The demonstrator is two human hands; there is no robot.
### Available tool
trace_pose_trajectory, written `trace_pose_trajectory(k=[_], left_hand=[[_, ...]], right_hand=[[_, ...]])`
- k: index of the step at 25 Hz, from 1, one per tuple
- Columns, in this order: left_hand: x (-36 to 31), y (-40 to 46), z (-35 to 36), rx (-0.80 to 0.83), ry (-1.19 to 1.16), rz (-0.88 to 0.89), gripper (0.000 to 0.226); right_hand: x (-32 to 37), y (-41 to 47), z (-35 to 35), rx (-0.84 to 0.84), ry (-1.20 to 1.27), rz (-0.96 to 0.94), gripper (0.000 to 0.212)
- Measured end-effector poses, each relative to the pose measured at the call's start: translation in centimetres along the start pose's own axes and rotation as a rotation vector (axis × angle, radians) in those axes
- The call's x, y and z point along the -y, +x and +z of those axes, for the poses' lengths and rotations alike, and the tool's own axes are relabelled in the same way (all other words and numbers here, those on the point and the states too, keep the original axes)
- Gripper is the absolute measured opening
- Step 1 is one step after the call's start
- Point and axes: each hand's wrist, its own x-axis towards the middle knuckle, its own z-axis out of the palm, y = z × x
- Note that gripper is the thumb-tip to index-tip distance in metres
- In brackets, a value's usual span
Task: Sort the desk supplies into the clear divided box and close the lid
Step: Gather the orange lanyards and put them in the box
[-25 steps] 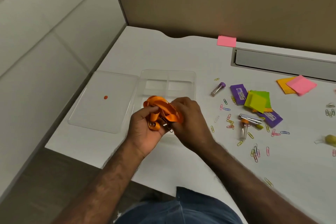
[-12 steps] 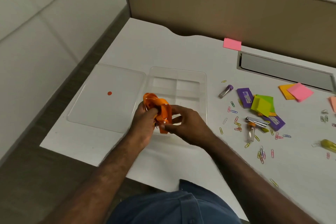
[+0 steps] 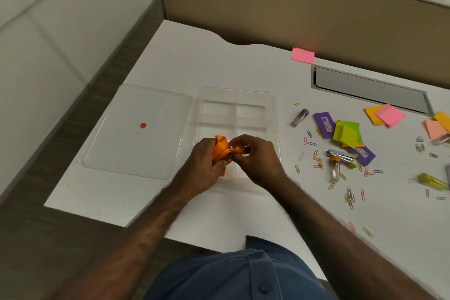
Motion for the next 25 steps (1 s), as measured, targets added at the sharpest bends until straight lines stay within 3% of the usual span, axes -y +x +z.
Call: trace_pose_trajectory(k=[4, 7, 10, 13, 15, 20, 25], left_hand=[[0.7, -0.2, -1.9, 0.007, 0.324, 0.168, 0.071], [1.3, -0.1, -3.7, -0.007, 0.415, 0.176, 0.066], [2.0, 0.0, -4.6, -0.026, 0.401, 0.24, 0.051], [2.3, 0.0, -4.7, 0.008, 0.482, 0.344, 0.027], [2.3, 0.0, -4.4, 0.028, 0.534, 0.357, 0.021], [2.4, 0.3, -3.7, 0.045, 0.626, 0.29, 0.023], [3.1, 0.4, -3.9, -0.006, 0.575, 0.28, 0.018]], right_hand=[[-0.1, -0.2, 1.0, 0.006, -0.189, -0.085, 0.029], [0.2, -0.4, 1.1, 0.057, -0.221, -0.125, 0.037], [0.7, -0.4, 1.4, 0.047, -0.194, -0.115, 0.037], [1.3, -0.3, 2.6, 0.015, -0.277, -0.158, 0.022], [1.5, -0.1, 3.6, 0.072, -0.394, -0.195, 0.015], [1.3, 0.6, 6.1, 0.283, -0.566, -0.167, 0.024], [1.7, 0.8, 4.8, 0.085, -0.427, -0.135, 0.031]])
